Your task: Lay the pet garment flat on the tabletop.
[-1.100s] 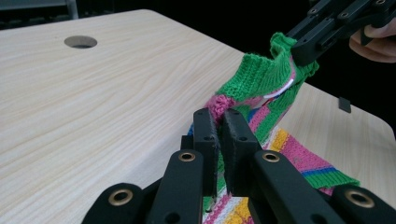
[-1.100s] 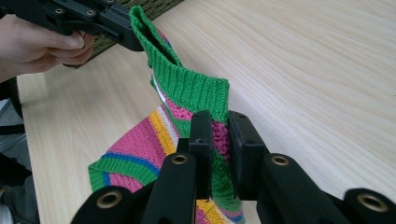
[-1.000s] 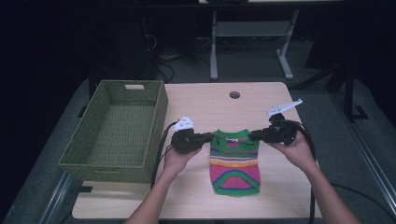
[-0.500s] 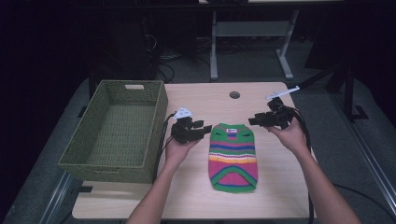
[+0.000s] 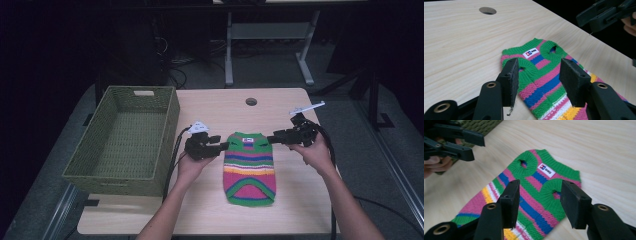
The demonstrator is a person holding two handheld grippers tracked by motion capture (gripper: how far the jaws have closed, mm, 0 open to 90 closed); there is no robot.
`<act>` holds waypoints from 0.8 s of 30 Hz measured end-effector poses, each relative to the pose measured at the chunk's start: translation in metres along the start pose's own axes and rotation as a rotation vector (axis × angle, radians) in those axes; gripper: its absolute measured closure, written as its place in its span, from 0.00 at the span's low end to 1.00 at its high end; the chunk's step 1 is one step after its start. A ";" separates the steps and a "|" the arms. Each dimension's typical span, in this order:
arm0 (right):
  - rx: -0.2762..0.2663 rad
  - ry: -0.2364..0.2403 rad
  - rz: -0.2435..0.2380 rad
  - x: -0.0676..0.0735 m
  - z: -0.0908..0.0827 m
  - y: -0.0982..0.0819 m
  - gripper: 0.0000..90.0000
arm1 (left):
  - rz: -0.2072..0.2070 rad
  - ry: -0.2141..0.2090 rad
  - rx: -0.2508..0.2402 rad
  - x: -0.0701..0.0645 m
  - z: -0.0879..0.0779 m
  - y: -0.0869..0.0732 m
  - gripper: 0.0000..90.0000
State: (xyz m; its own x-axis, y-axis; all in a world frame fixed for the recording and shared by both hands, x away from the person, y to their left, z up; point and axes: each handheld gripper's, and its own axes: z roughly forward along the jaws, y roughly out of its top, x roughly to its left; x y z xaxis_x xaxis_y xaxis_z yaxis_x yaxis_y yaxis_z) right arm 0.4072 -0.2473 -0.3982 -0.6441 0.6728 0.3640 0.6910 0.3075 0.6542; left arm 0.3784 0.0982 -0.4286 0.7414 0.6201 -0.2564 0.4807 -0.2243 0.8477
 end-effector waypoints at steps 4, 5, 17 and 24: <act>-0.001 0.034 0.011 -0.005 0.003 -0.006 0.52 | 0.006 -0.019 0.019 -0.003 -0.001 0.000 0.53; -0.004 0.046 0.011 -0.006 0.003 -0.008 0.52 | 0.005 -0.025 0.021 -0.003 -0.002 0.000 0.52; 0.007 0.096 0.008 -0.010 0.002 -0.026 0.46 | 0.001 -0.058 0.005 -0.010 -0.009 -0.006 0.40; -0.009 0.115 0.011 -0.015 -0.003 -0.034 0.44 | -0.017 -0.054 0.024 -0.009 -0.012 -0.008 0.33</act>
State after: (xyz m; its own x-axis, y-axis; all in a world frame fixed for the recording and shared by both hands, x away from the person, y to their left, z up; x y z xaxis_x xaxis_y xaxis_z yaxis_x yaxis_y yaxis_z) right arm 0.3926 -0.2699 -0.4240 -0.6701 0.5946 0.4444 0.6956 0.2942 0.6554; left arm 0.3622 0.1032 -0.4278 0.7573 0.5823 -0.2957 0.5037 -0.2326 0.8320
